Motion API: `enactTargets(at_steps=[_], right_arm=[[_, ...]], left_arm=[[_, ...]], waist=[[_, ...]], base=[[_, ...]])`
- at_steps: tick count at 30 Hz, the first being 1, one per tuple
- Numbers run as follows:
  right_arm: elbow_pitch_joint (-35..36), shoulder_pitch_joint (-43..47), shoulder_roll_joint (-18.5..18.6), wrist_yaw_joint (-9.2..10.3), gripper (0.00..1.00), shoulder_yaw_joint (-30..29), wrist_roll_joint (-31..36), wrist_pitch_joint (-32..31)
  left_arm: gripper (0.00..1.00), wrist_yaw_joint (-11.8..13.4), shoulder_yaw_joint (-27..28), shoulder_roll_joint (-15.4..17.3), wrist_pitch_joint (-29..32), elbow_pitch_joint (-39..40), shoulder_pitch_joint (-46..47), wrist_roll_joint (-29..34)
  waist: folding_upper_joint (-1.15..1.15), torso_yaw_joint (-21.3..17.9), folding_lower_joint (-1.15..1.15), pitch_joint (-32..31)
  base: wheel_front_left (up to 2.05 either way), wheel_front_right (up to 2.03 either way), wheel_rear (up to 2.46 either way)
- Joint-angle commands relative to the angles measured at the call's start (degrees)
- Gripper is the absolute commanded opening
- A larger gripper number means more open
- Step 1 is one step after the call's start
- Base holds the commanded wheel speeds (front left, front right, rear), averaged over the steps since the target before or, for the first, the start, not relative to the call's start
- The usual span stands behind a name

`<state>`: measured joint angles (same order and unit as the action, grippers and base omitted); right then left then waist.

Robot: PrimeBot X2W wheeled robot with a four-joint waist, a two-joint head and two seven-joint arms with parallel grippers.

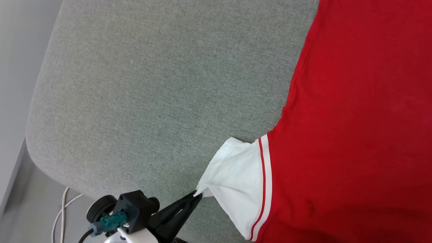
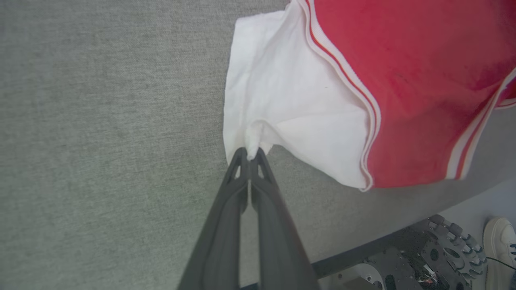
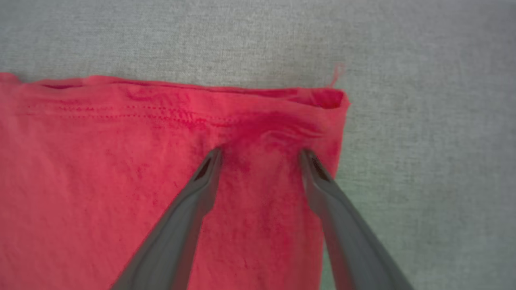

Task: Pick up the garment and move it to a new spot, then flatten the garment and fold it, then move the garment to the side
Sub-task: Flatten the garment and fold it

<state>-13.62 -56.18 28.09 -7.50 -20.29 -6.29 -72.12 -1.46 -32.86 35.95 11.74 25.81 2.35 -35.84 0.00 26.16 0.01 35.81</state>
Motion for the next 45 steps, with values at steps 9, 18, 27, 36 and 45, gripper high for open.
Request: enactTargets(at_steps=[9,18,27,36,45], right_arm=[[-1.23,3.66,-2.35,0.02,0.00,-1.02,0.16,-1.49],[-0.95,8.49,-4.55,0.02,0.00,-2.19,-0.06,-0.33],[1.14,19.82,-6.75,0.02,0.00,-0.96,-4.28,0.26],[6.22,37.03,-7.51,0.02,0.00,1.40,-13.52,4.33],[12.90,52.79,-10.93,0.02,0.00,-0.23,-21.07,6.76]], left_arm=[[0.00,0.33,-0.01,-0.30,-0.42,-0.42,1.24,0.36],[0.00,1.21,0.69,0.22,-0.59,-1.20,0.58,0.00],[0.00,3.22,2.02,1.43,-0.38,-1.68,-1.30,-0.21],[0.00,5.65,4.57,2.52,-1.39,-2.64,-4.65,-2.41],[0.00,7.53,5.67,1.30,-4.24,-5.02,-7.14,-3.38]], waist=[[0.00,-0.12,-0.01,0.31],[0.00,-3.90,-0.01,-5.31],[0.00,-10.76,-0.01,-13.89],[0.00,-17.78,-0.01,-22.34],[0.00,-22.47,-0.01,-27.81]], base=[[0.00,0.00,0.00],[0.00,0.00,0.00],[0.00,0.00,0.00],[0.00,0.00,0.00],[0.00,0.00,0.00]])
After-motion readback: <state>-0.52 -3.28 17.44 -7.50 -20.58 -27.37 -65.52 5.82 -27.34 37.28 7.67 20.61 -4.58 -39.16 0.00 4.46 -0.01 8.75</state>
